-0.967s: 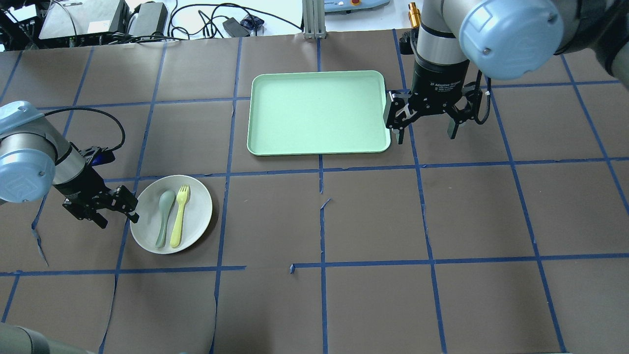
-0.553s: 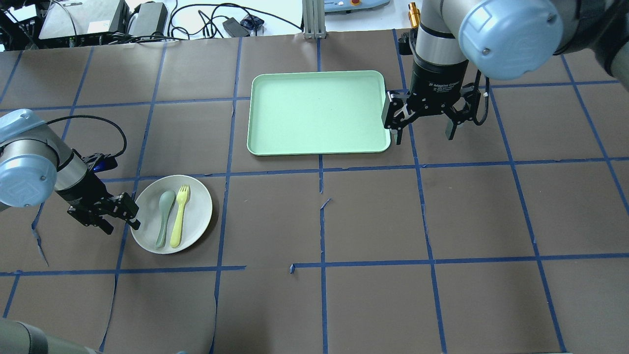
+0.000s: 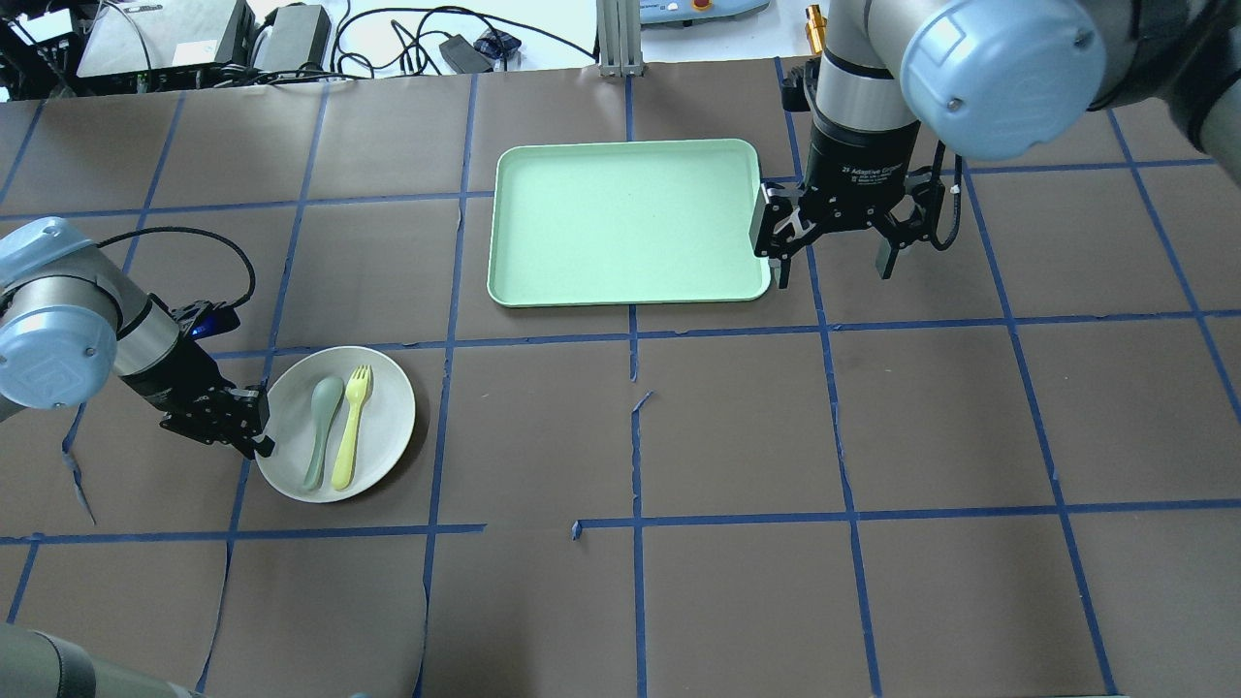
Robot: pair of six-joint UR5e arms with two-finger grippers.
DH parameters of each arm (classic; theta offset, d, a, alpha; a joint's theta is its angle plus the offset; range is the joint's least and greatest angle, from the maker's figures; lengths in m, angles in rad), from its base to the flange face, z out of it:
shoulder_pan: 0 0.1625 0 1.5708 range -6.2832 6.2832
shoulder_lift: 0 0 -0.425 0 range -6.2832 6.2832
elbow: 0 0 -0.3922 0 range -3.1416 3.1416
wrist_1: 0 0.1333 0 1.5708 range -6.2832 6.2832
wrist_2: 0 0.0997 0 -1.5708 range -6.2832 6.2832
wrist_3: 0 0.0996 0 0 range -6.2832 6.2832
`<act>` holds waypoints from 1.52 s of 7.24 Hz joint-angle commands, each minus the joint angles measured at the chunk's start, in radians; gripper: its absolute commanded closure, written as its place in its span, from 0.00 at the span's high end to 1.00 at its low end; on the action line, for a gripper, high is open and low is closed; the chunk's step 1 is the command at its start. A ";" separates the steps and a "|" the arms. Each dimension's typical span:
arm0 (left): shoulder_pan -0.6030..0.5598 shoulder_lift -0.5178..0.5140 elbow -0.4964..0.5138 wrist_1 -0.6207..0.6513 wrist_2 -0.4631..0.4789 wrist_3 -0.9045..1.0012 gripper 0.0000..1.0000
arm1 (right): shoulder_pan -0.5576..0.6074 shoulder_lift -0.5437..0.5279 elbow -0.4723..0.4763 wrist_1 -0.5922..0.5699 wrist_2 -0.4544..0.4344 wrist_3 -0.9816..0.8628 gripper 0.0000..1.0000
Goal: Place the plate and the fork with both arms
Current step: 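Grip the white plate rim with the left gripper and lift, then carry the plate with the left gripper and set it on the green tray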
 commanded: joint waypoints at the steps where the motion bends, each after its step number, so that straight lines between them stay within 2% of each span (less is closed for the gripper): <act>1: -0.011 0.002 0.010 0.006 0.000 -0.032 0.00 | -0.001 0.000 -0.001 0.004 -0.014 0.006 1.00; 3: -0.013 0.023 0.076 -0.020 -0.032 -0.040 0.00 | -0.001 0.000 -0.001 0.002 -0.017 0.006 1.00; 5: -0.011 0.020 0.201 -0.186 -0.104 -0.043 0.00 | -0.001 0.000 -0.001 0.002 -0.019 0.004 1.00; 7: -0.023 0.009 0.289 -0.285 -0.236 -0.169 0.00 | -0.001 0.000 -0.002 0.001 -0.020 0.004 1.00; 8: -0.095 -0.007 0.324 -0.278 -0.312 -0.281 0.00 | -0.001 0.000 -0.004 0.002 -0.022 0.003 1.00; 10: -0.277 -0.055 0.454 -0.272 -0.345 -0.515 0.00 | -0.004 -0.008 -0.008 0.010 -0.022 0.003 1.00; 11: -0.348 -0.114 0.508 -0.215 -0.389 -0.582 0.00 | -0.007 -0.008 -0.008 0.012 -0.022 0.000 1.00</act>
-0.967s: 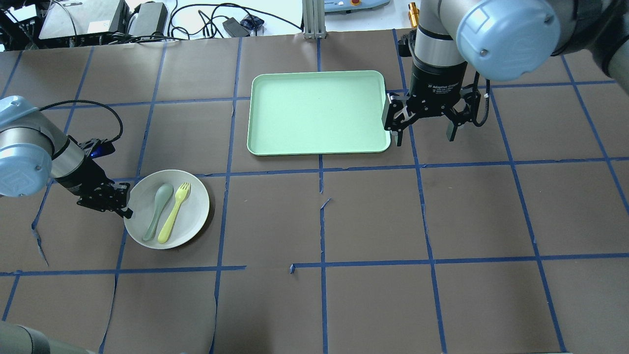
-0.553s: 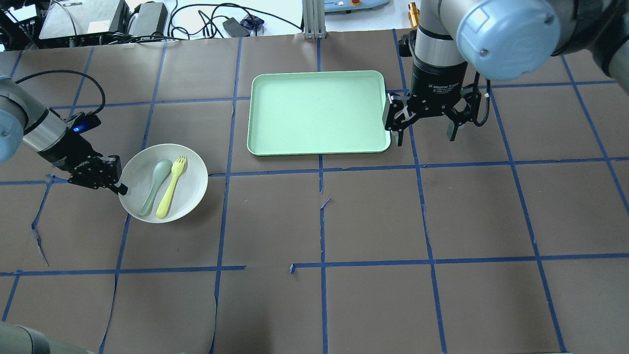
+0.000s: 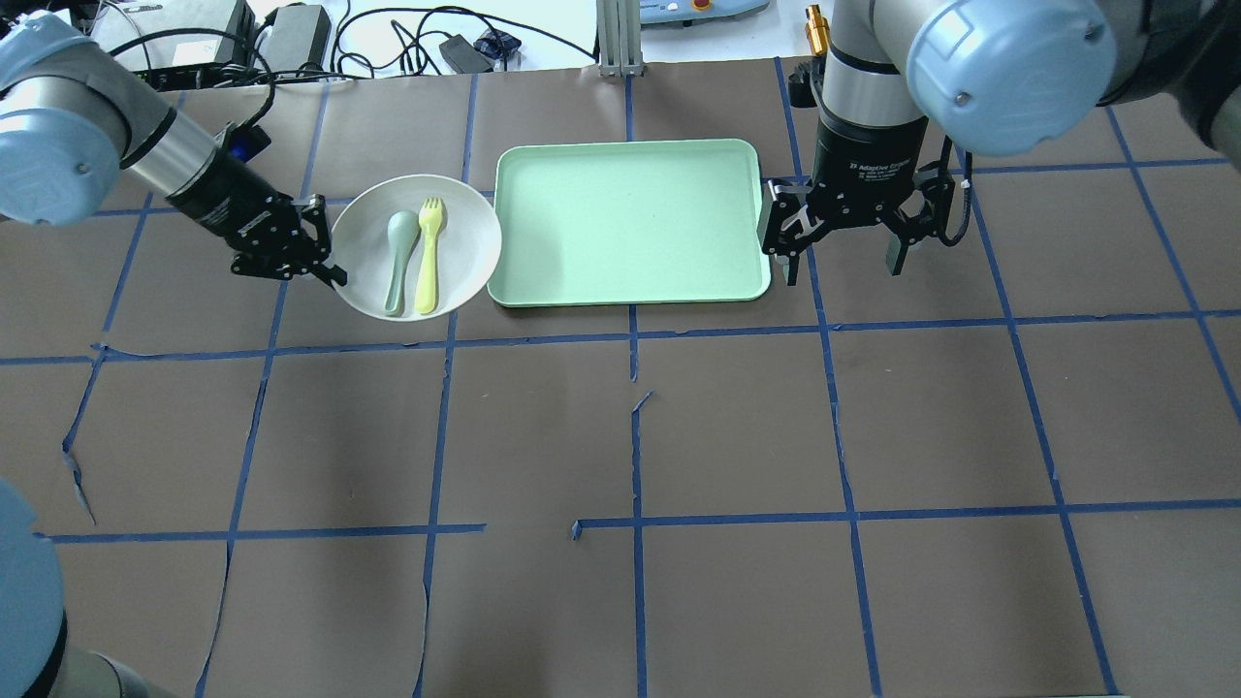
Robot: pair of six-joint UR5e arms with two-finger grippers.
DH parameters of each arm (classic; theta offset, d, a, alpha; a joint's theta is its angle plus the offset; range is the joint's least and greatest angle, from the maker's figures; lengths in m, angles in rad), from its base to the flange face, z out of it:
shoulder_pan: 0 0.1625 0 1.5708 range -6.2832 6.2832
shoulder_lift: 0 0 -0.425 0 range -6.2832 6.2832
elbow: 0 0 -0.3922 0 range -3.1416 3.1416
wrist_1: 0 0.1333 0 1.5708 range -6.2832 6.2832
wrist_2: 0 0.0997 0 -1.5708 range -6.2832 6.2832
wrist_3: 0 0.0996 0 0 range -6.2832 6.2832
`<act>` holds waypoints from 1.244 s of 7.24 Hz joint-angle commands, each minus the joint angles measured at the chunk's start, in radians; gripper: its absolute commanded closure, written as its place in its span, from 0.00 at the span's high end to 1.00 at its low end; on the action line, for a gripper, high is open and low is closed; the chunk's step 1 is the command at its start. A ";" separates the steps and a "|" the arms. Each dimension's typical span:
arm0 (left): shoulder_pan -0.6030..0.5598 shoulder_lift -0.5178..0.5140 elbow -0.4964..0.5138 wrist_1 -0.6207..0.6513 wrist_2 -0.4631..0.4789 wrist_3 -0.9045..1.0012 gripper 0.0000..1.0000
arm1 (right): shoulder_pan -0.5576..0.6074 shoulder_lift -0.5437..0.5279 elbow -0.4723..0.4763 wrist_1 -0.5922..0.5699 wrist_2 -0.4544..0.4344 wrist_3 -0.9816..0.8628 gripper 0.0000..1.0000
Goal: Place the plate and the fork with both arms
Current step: 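Carry the plate with the left gripper and set it on the green tray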
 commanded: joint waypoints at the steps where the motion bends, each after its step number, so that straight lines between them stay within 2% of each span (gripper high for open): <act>1: -0.167 -0.120 0.099 0.138 -0.048 -0.140 0.00 | -0.003 -0.001 0.003 0.002 0.000 0.001 1.00; 2: -0.212 -0.188 0.117 0.241 -0.051 -0.213 0.00 | -0.003 -0.001 0.005 0.002 0.000 0.001 1.00; 3: -0.242 -0.258 0.140 0.350 -0.100 -0.256 0.00 | -0.003 -0.001 0.006 -0.001 0.001 0.001 1.00; 5: -0.298 -0.335 0.197 0.363 -0.097 -0.245 0.00 | 0.000 -0.001 0.006 -0.001 0.003 0.002 1.00; 9: -0.343 -0.368 0.186 0.366 -0.094 -0.241 0.00 | 0.000 0.005 0.006 -0.015 0.003 0.002 1.00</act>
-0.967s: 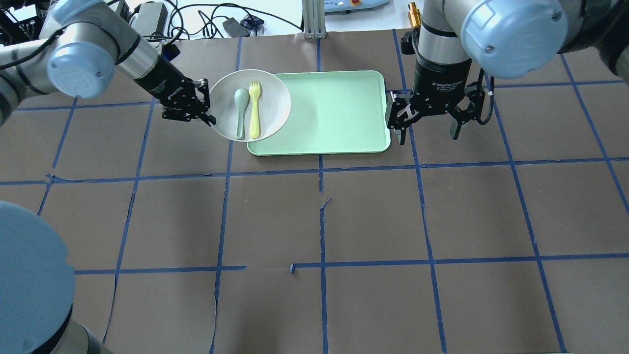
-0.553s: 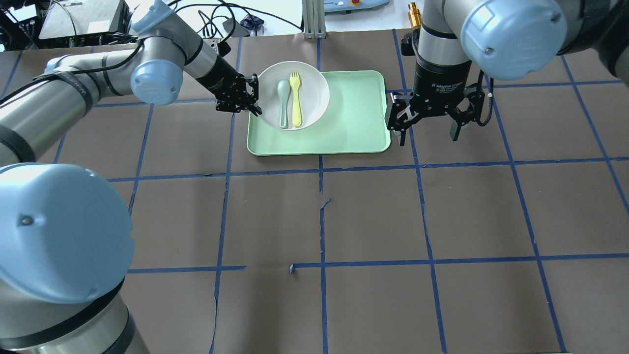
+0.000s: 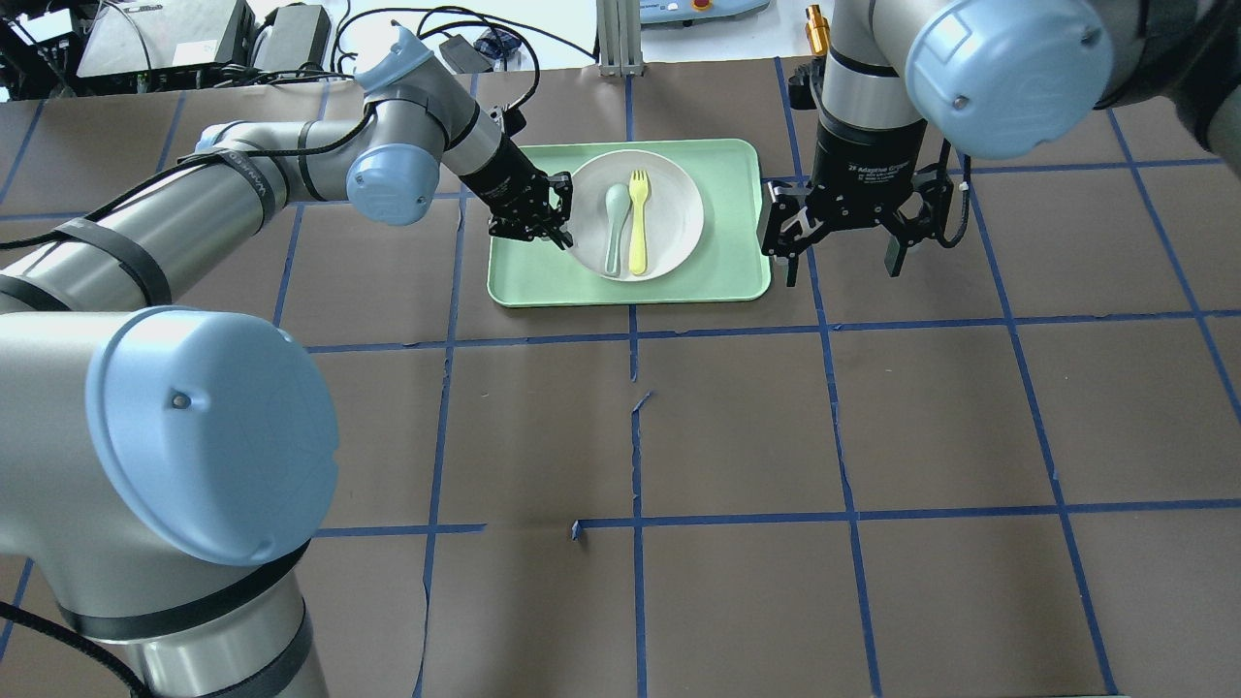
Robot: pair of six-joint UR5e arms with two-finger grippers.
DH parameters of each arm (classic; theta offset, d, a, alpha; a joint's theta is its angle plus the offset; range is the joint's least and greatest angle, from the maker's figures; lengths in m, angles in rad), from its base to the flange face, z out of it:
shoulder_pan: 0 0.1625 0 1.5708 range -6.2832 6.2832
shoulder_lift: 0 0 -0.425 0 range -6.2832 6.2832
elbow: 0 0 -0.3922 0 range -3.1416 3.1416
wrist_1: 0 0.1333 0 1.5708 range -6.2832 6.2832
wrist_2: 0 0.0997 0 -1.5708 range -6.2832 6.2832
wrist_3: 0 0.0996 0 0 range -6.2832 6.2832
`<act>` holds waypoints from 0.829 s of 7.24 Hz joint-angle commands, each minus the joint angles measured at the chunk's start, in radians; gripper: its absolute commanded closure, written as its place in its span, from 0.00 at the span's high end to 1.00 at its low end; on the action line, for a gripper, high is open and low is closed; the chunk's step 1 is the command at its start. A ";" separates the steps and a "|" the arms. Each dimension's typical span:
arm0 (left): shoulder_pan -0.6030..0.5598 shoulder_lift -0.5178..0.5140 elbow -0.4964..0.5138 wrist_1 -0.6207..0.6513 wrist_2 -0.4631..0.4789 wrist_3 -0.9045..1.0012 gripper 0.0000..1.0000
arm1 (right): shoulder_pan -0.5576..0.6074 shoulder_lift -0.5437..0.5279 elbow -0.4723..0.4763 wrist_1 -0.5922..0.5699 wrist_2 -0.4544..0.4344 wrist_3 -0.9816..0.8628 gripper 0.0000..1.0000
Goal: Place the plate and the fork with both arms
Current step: 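Carry the plate with the left gripper and set it on the green tray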
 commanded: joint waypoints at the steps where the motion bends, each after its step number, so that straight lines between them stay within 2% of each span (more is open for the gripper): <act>1: -0.008 -0.008 -0.003 0.011 0.000 0.004 0.73 | 0.000 0.002 -0.002 -0.008 0.002 0.000 1.00; 2: -0.008 -0.003 -0.003 0.024 0.000 0.004 0.92 | 0.000 0.004 -0.008 -0.034 0.005 0.002 1.00; 3: -0.006 0.032 -0.001 0.025 0.010 0.004 1.00 | 0.000 0.005 -0.011 -0.095 0.021 0.000 1.00; 5: 0.010 0.110 -0.012 0.009 0.229 0.062 1.00 | 0.002 0.048 -0.017 -0.298 0.021 0.087 1.00; 6: 0.030 0.182 -0.015 -0.109 0.326 0.106 1.00 | 0.006 0.083 -0.023 -0.320 0.021 0.083 1.00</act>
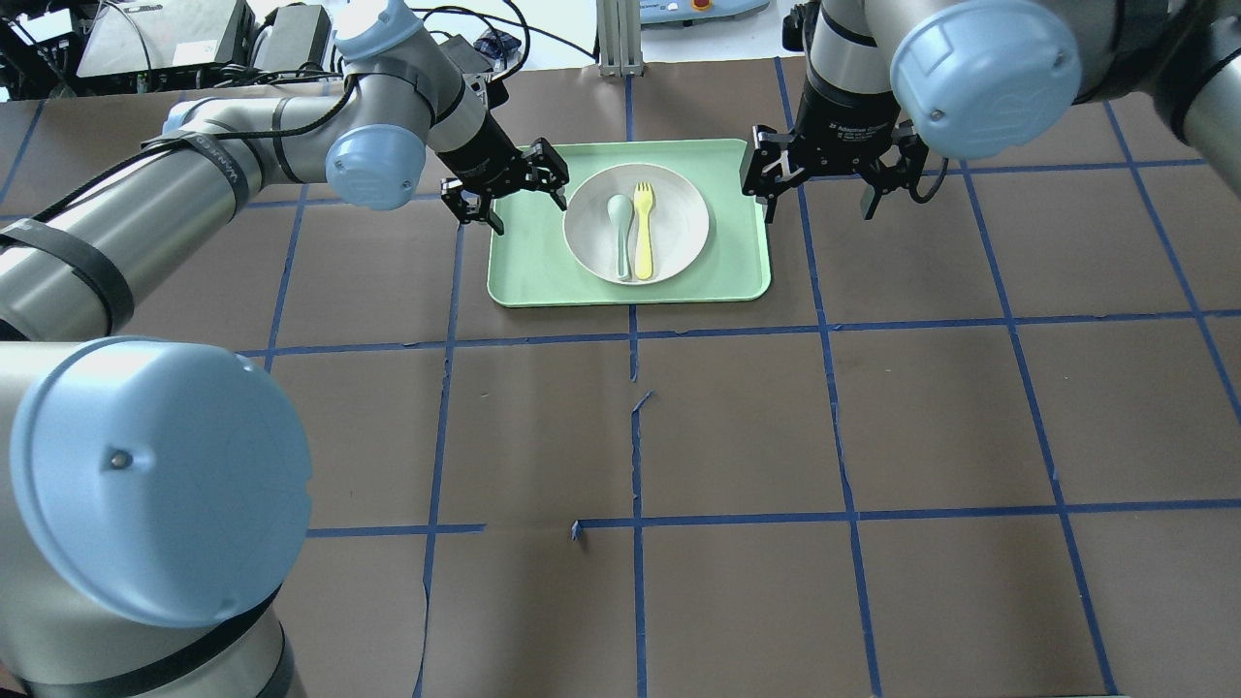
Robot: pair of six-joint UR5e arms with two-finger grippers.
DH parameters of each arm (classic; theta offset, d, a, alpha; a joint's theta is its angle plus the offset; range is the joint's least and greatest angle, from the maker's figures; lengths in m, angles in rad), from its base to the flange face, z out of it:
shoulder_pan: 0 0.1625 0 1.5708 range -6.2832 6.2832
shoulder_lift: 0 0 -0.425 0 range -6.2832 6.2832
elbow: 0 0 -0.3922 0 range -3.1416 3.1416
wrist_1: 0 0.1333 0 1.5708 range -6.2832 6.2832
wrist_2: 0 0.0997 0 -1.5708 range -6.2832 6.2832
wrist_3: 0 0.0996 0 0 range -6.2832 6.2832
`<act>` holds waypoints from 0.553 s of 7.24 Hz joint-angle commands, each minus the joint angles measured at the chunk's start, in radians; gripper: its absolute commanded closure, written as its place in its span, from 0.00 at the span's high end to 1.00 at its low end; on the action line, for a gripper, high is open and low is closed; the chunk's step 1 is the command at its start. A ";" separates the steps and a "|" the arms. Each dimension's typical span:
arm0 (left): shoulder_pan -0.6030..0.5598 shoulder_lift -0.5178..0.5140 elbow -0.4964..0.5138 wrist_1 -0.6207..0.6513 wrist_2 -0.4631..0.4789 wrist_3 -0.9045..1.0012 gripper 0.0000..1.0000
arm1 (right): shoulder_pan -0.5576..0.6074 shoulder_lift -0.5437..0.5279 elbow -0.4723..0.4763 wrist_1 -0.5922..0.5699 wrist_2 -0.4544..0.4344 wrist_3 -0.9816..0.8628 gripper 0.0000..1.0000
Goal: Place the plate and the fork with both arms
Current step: 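Release the plate and raise the left gripper while the right gripper moves over the plate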
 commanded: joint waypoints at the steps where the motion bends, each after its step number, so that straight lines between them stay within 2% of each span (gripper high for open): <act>1: 0.040 0.148 -0.001 -0.249 0.243 0.168 1.00 | 0.007 0.081 -0.016 -0.133 0.013 0.020 0.99; 3: 0.093 0.260 -0.004 -0.406 0.263 0.220 1.00 | 0.048 0.196 -0.021 -0.312 0.030 0.030 0.88; 4: 0.102 0.293 -0.008 -0.451 0.271 0.220 1.00 | 0.065 0.251 -0.045 -0.354 0.032 0.056 0.65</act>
